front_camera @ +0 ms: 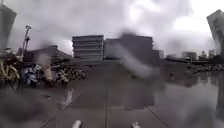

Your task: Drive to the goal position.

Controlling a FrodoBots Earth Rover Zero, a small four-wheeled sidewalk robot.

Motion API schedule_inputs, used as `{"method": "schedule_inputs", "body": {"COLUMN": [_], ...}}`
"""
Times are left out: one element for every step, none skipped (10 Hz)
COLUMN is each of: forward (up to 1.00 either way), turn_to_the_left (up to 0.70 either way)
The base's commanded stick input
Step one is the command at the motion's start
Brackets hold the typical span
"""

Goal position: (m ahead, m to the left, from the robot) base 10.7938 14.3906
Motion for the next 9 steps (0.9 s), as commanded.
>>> {"method": "schedule_inputs", "body": {"forward": [0.70,0.70,0.70,0.70,0.70,0.70,0.70,0.70,0.70], "turn_to_the_left": [0.00,0.00,0.00,0.00,0.00,0.00,0.00,0.00,0.00]}}
